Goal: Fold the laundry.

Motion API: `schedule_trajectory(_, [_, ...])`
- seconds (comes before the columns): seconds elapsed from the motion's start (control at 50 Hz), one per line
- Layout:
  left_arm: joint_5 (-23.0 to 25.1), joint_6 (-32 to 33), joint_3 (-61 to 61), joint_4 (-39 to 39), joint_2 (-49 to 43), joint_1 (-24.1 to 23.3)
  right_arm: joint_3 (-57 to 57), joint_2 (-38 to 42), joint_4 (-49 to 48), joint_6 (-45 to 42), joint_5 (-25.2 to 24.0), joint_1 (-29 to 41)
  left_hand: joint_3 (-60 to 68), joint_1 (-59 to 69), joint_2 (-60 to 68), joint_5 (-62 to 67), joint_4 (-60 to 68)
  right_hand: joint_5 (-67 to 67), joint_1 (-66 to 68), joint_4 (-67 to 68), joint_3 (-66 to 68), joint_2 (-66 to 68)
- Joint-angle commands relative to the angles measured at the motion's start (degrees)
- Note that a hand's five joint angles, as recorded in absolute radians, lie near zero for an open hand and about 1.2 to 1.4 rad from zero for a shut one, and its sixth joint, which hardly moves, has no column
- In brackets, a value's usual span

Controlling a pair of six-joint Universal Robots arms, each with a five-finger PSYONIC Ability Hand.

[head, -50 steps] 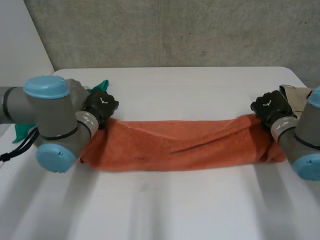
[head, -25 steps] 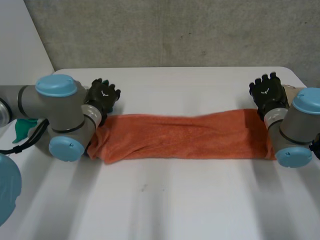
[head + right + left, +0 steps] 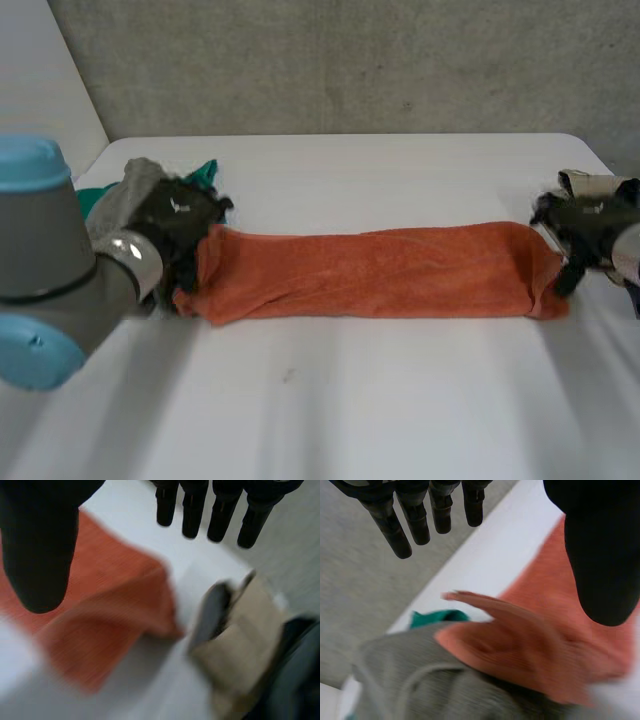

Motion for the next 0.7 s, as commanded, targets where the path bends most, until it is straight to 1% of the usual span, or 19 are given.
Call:
schedule_trajectory(0.02, [-0.2, -2.4, -5.1, 8.7, -2.9, -0.3, 11.9, -2.6, -6.2, -0.9, -6.2, -4.2, -1.9, -0.6, -1.8, -3.0, -1.6, 7.0, 7.7, 7.3, 7.1, 7.2])
schedule_trajectory(0.08, [-1.2, -2.2, -4.8, 12.5, -5.3, 0.1, 16.4, -4.0, -12.0, -1.8, -6.7, -5.3, -1.9, -0.6, -1.8, -3.0, -1.6, 7.0, 7.7, 7.3, 7.1, 7.2])
schedule_trajectory(0.12, [-1.8, -2.1, -4.5, 13.7, -6.5, 0.6, 18.4, -4.3, -15.0, -2.4, -6.9, -5.4, -1.9, -0.6, -1.8, -3.0, -1.6, 7.0, 7.7, 7.3, 7.1, 7.2])
schedule_trajectory(0.24, [-4.3, 0.6, -2.0, 14.1, -10.8, 2.2, 22.6, -3.4, -24.8, -4.9, -7.1, -5.7, -1.9, -0.6, -1.8, -3.0, -1.6, 7.0, 7.7, 7.3, 7.1, 7.2])
schedule_trajectory(0.32, [-6.7, 3.8, -1.2, 14.7, -12.3, 3.4, 22.6, -1.1, -28.0, -5.7, -7.1, -5.4, -1.9, -0.6, -1.8, -3.0, -1.6, 7.5, 8.2, 7.8, 7.6, 7.7])
schedule_trajectory(0.4, [-8.2, 6.6, -0.6, 15.2, -13.1, 4.2, 21.8, 1.4, -28.8, -6.0, -7.3, -5.1, -1.9, -0.6, -1.8, -3.0, -1.6, 9.3, 10.0, 9.6, 9.5, 9.5])
schedule_trajectory(0.46, [-8.0, 7.4, -0.7, 15.3, -12.9, 4.4, 21.2, 2.6, -29.2, -5.8, -7.4, -5.0, -1.9, -0.6, -1.8, -3.0, -1.6, 12.2, 12.9, 12.5, 12.3, 12.4])
schedule_trajectory(0.54, [-7.0, 7.0, -1.7, 15.0, -11.3, 4.3, 20.8, 3.9, -30.9, -5.3, -8.2, -4.5, -1.9, -0.6, -1.8, -3.0, -1.6, 16.9, 17.6, 17.2, 17.0, 17.1])
schedule_trajectory(0.62, [-5.5, 5.9, -3.1, 15.1, -8.9, 3.8, 20.0, 5.1, -33.2, -4.6, -8.5, -4.0, -1.9, -0.6, -1.8, -3.0, -1.6, 27.4, 28.2, 27.7, 27.6, 27.7])
schedule_trajectory(0.64, [-5.1, 5.2, -3.2, 15.1, -8.1, 3.6, 19.5, 5.6, -34.0, -4.8, -8.1, -3.7, -1.9, -0.6, -1.8, -3.0, -1.6, 42.0, 42.7, 42.3, 42.1, 42.2])
schedule_trajectory(0.68, [-5.1, 4.7, -3.4, 15.0, -7.2, 3.3, 19.0, 5.7, -34.2, -4.5, -7.6, -3.7, -1.9, -0.6, -1.8, -3.0, -1.6, 61.1, 61.8, 61.3, 61.2, 61.3])
schedule_trajectory(0.7, [-5.2, 3.9, -3.7, 15.0, -6.4, 3.1, 18.6, 5.6, -34.0, -4.1, -6.8, -3.8, -1.9, -0.6, -1.8, -3.0, -1.6, 61.2, 61.9, 61.4, 61.3, 61.4])
